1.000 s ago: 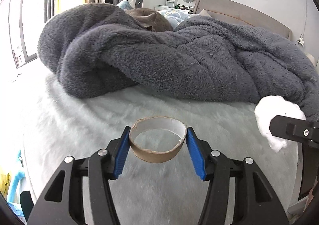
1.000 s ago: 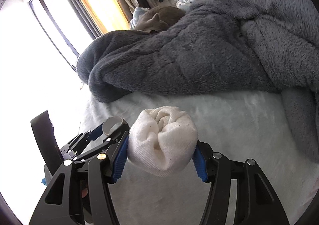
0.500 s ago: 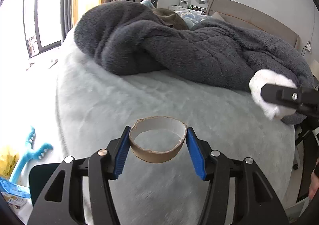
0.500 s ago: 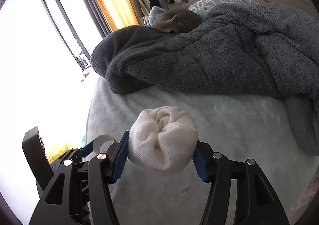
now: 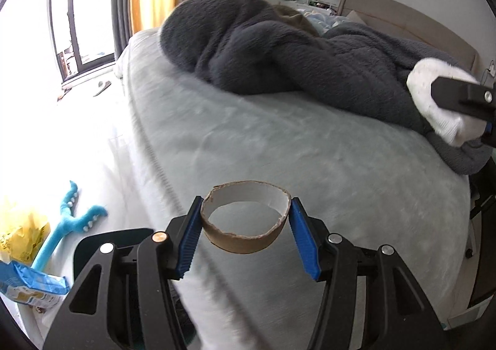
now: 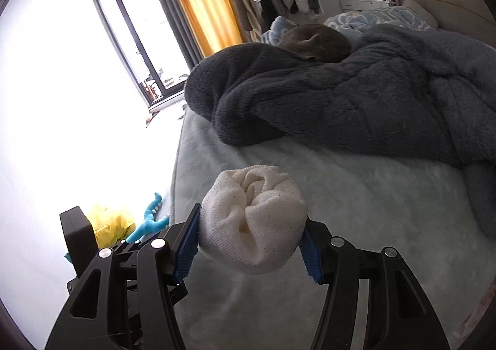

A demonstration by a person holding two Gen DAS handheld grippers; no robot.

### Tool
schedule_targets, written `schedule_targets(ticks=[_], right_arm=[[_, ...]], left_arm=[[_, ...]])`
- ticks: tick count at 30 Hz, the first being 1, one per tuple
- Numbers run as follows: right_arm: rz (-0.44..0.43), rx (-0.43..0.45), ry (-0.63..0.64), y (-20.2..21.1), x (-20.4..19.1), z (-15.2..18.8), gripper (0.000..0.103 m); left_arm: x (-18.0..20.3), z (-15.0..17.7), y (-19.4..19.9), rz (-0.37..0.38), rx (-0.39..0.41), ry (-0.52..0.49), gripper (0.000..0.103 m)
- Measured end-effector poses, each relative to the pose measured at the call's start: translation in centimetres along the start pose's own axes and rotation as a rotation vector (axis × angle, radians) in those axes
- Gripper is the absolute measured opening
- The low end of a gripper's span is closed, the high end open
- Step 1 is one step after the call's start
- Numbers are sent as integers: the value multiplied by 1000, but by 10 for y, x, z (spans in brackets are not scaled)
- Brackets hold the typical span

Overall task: Collect trash
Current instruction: 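Carry the tape roll and sock from the bed to the teal bin, then open left gripper over the bin while right gripper lowers and releases the sock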

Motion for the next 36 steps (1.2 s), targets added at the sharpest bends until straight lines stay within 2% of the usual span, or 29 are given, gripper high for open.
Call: schedule_targets(ticks=[14, 25, 28, 31, 33, 36], right_arm=[[-68, -51, 103, -44, -74, 1, 59], [-137, -104, 168, -81, -140, 15, 59], [-152, -123, 189, -93, -157, 20, 59], [-162, -141, 198, -103, -167, 24, 59], [-164, -155, 208, -111, -174, 27, 59], [-164, -173, 225, -122, -180, 30, 59]], left_arm=[[-78, 24, 15, -50, -69, 55, 58], [-143, 55, 9, -85, -213, 142, 58], [-154, 69, 5, -91, -274, 156, 59], [-164, 84, 1, -88, -342, 165, 64], [-170, 90, 0, -92, -363, 162, 77], [-179, 94, 7, -92, -363, 164, 79]])
Point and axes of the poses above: each gripper's, at about its wrist camera, not at the fingertips, and y roughly against the way its jaws point, x to its right, z to its underside, the point moved 7 cm from there along -y, roughly the way its jaws point, and after that the axes turned 2 degrees about -x, right-handed, at the moved point
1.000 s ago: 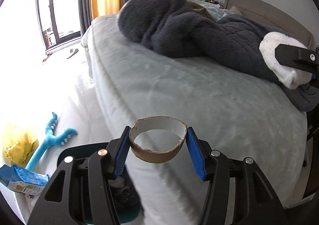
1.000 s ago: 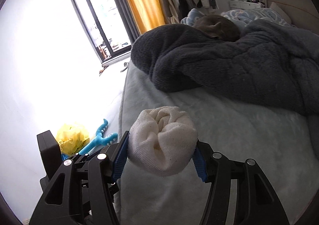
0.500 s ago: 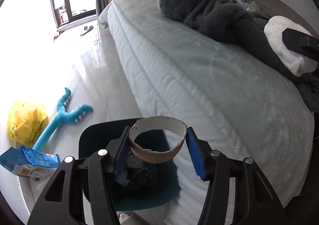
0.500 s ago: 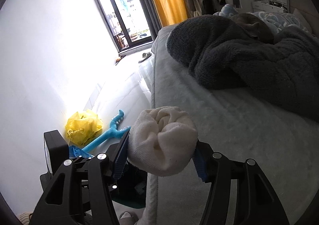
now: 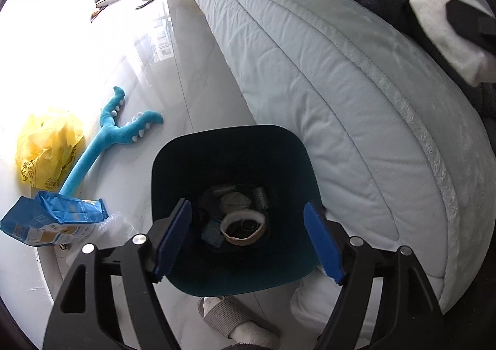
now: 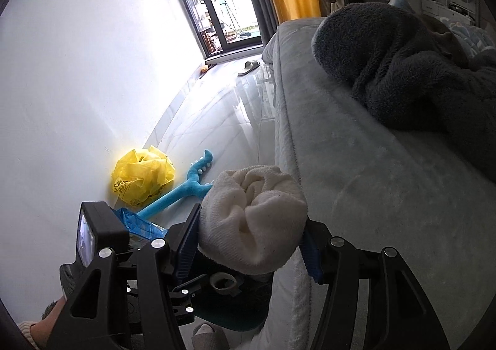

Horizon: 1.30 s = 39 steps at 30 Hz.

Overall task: Collect trash
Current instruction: 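Open left gripper over the bin while right gripper lowers and releases the sock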

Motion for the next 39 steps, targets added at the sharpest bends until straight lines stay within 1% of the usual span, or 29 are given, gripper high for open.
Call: schedule_targets(ticks=[2, 6, 8, 11, 15, 21, 23, 26, 28, 30, 31, 35, 38, 39], right_arm=[[2, -15, 12, -8, -4, 2, 59], [14, -63, 43, -29, -10, 10, 58], [18, -91, 62, -42, -13, 15, 59], [22, -128, 86, -60, -18, 23, 59], [5, -188, 94, -88, -25, 38, 59], [-9, -265, 110, -121, -40, 60, 59], [-2, -294, 125, -131, -44, 70, 59], [10, -340, 153, -146, -48, 82, 59], [17, -353, 164, -151, -49, 85, 59], [24, -365, 173, -155, -51, 88, 60], [27, -372, 177, -158, -51, 90, 61], [19, -401, 193, -166, -56, 99, 74], [21, -406, 215, -167, -60, 103, 80], [23, -408, 219, -166, -60, 103, 80]], left_arm=[[-6, 0, 7, -1, 17, 6, 83], [-22, -4, 28, -5, 80, 31, 87], [-32, -5, 41, -6, 118, 63, 87], [-44, -8, 62, 30, 184, 130, 90], [-53, -13, 90, 77, 277, 192, 92], [-62, -20, 115, 153, 347, 273, 94], [-65, -22, 120, 159, 363, 287, 94], [-69, -22, 131, 152, 385, 298, 95], [-73, -22, 139, 142, 412, 306, 95], [-75, -22, 148, 107, 439, 304, 95], [-74, -22, 154, 90, 459, 293, 95], [-67, -25, 179, 61, 541, 242, 95], [-62, -24, 191, 32, 572, 203, 96], [-60, -24, 194, 27, 577, 194, 97]])
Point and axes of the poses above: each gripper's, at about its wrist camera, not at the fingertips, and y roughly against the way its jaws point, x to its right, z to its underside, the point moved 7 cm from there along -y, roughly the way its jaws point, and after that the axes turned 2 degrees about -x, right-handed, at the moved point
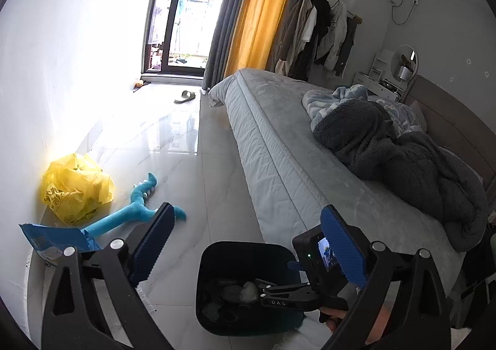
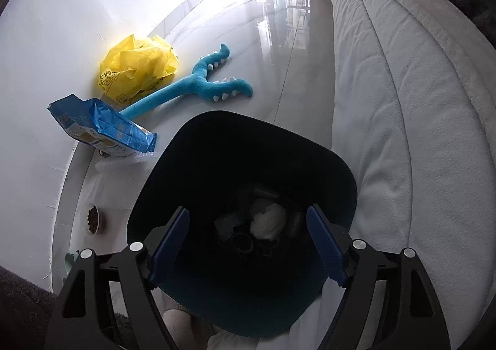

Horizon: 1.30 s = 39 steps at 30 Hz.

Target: Collect trash

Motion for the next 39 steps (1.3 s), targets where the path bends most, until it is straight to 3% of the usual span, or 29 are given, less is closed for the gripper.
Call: schedule_targets(ticks=[7, 19, 27, 31, 39], right_arm=[[4, 92, -23, 36, 0, -5, 90], [104, 363, -110, 173, 42, 17, 100], [192, 530, -176, 268, 90, 71, 100], [280, 570, -164, 303, 105, 107, 100], [392, 648, -274, 362, 144, 181, 100]], left_arm=[[13, -4, 22, -8, 53, -33, 98], [36, 10, 51, -31, 96, -111, 98], [72, 21, 70, 14, 116, -154, 100], [91, 33, 74, 14, 138, -200, 100], [112, 58, 62, 26, 113, -259, 100]])
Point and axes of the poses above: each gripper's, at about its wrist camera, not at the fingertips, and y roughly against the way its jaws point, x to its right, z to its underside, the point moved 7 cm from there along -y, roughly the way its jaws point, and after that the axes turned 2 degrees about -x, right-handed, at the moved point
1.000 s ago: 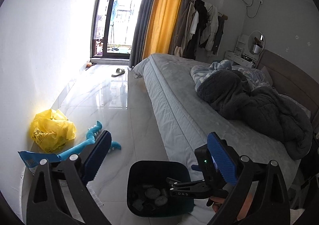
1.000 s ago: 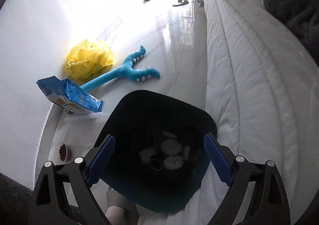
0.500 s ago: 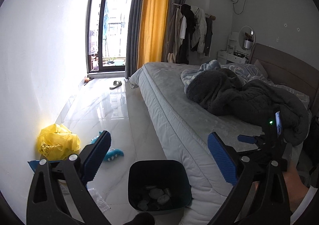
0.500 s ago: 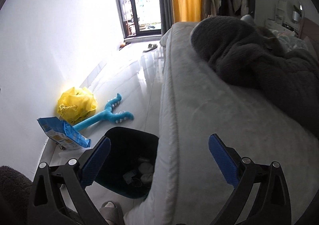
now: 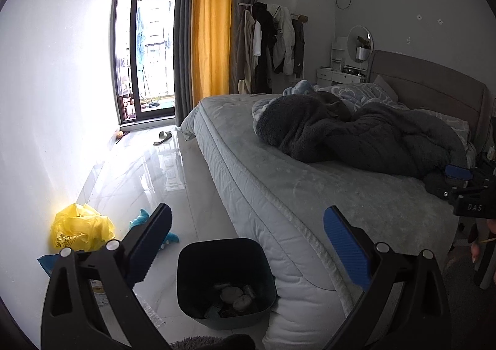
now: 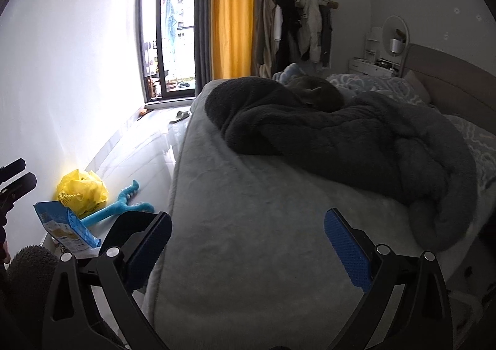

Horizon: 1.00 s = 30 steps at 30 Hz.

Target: Collect trash

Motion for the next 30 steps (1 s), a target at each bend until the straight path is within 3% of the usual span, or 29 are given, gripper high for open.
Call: schedule_targets(ticks=[6, 11, 30], right_arm=[[53, 25, -89, 32, 45, 20, 100], [35, 39, -150, 40, 65, 33, 100], [-50, 91, -119, 52, 61, 32, 100]], left_arm=[[16, 9, -7, -17, -10, -19, 100], [29, 23, -18, 10, -47, -24, 100], [26, 23, -16, 29, -50, 16, 100]])
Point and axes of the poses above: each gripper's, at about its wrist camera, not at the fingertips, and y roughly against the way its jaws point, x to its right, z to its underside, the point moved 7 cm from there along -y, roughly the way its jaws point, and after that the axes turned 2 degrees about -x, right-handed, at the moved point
